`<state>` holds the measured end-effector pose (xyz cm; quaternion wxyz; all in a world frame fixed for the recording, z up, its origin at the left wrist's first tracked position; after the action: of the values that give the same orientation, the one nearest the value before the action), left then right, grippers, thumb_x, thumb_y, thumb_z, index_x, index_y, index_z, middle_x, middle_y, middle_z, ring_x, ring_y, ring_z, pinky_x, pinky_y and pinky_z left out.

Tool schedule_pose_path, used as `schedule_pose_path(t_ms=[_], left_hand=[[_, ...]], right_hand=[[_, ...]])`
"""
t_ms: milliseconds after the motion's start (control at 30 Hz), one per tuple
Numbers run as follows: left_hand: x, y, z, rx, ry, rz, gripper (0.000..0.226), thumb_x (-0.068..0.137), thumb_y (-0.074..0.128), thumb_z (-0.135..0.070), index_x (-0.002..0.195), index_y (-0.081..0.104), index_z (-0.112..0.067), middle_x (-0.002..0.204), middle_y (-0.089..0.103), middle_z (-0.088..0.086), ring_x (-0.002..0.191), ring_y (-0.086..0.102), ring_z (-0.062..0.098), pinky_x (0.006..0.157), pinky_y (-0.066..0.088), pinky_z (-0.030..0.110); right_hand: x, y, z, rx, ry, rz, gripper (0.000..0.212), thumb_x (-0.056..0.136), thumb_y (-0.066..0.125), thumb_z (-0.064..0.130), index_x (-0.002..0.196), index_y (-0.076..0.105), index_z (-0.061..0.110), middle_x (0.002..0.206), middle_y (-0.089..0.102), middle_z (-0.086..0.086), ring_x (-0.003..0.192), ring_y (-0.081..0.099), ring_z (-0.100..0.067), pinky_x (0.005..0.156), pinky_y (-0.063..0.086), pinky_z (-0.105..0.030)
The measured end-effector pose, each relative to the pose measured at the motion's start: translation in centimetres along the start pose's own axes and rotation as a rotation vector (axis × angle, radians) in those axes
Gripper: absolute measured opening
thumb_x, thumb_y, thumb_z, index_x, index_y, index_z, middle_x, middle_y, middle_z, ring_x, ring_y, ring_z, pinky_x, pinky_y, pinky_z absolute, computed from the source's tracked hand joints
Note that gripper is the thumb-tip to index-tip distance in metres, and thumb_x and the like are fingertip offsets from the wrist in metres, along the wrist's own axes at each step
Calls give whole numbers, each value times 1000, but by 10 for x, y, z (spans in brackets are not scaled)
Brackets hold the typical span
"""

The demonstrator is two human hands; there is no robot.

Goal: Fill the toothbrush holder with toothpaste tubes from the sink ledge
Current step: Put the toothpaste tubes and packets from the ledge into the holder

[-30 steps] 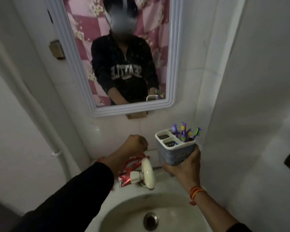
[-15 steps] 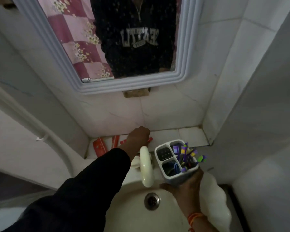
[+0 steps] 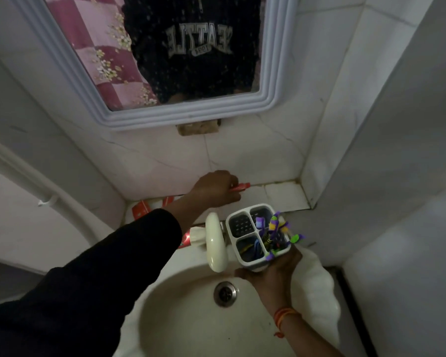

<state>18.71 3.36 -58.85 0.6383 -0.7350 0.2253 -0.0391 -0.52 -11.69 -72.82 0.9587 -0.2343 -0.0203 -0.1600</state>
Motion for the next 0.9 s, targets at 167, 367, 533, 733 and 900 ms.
schedule_pose_path(t_ms=[167,367,533,733,900], left_hand=[[-14,-46,-28,-8,155,53,37,87,71,-42,119,72,-24,104,73,-1,87,69,16,80,58,35],[-26,-73,-75,71,196,150,23,79,83,-26,100,77,-20,87,78,-3,78,74,10,74,57,22],[-31,-45,-96,195,187,98,32,73,87,-36,99,81,-17,95,77,3,87,73,19,76,59,28],[-33,-22,-86,19,135,137,17,83,78,-18,99,81,-23,92,71,1,83,75,19,66,58,25],[-39,-42,-61,-357,40,157,15,84,77,-9,96,81,-18,70,76,-7,65,77,8,63,59,15]], right_hand=[[0,-6,-3,72,26,23,127,44,100,38,146,31,10,133,31,0,125,36,-11,108,39,-32],[9,-14,5,123,-34,-3,104,42,102,39,124,38,31,120,46,-5,113,49,-14,90,33,4],[13,-19,11,178,-18,73,106,44,101,39,134,44,34,129,54,-4,120,55,-9,97,41,-5],[15,-19,7,227,58,130,86,50,100,27,125,57,32,118,68,18,114,62,7,91,50,-12],[18,-14,4,264,114,161,80,52,98,17,120,59,29,111,68,19,103,62,10,84,51,-7]])
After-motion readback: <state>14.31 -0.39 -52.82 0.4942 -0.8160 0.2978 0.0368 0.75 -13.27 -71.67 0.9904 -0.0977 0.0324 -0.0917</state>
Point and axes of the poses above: each hand's wrist, its own x-axis towards the middle knuckle, its own y-axis out of the palm, z = x × y, the point moved 1 cm from there along x, towards the middle knuckle
